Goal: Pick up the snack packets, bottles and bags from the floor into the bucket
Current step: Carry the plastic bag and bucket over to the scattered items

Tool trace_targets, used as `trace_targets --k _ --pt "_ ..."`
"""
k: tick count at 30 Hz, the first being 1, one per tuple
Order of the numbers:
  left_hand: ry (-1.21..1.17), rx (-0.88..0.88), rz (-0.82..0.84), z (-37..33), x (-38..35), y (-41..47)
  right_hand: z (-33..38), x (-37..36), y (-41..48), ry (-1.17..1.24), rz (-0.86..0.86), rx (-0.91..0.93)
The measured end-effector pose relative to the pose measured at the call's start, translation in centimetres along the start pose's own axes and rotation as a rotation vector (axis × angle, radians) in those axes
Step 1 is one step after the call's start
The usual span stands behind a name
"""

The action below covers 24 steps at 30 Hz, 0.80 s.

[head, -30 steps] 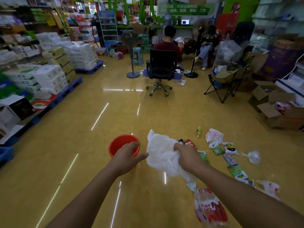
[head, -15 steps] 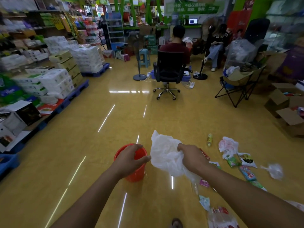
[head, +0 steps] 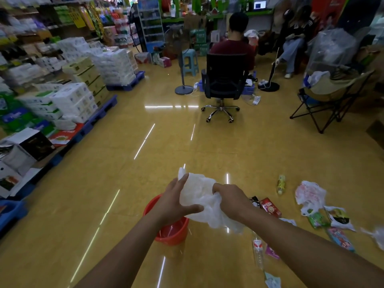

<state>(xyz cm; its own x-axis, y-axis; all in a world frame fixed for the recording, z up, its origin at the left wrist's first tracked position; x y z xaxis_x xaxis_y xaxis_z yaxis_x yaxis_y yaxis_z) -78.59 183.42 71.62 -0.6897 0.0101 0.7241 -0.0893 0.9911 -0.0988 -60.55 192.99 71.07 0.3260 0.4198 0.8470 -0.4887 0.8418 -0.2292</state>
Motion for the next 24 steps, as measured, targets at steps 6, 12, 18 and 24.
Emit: trace_targets --k 6,12,18,24 --pt "-0.114 0.028 0.050 0.3 -0.8 5.2 0.2 0.4 5.2 0.069 0.055 0.056" --pt "-0.149 0.015 0.152 2.2 -3.0 9.1 0.5 -1.6 8.5 0.178 0.130 0.118" --pt "-0.227 -0.016 0.128 5.2 -5.0 12.2 -0.7 -5.1 11.4 0.414 0.224 0.057" --pt "-0.220 0.064 0.066 11.1 -7.6 15.9 -4.0 -10.0 14.8 0.523 0.281 -0.069"
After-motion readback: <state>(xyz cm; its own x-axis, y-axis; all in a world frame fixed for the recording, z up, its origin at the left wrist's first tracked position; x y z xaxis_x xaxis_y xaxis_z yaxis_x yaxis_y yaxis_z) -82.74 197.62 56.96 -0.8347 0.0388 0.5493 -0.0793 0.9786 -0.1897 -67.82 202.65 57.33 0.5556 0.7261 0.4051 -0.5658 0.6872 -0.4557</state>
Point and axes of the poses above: each hand's wrist, its own y-axis towards the middle knuckle, its own x-axis out of the back of the hand, z = x × y, the point moved 3 cm from there along y, towards the middle knuckle, and after that the axes turned 9 degrees about -x, right-handed, at the moved point
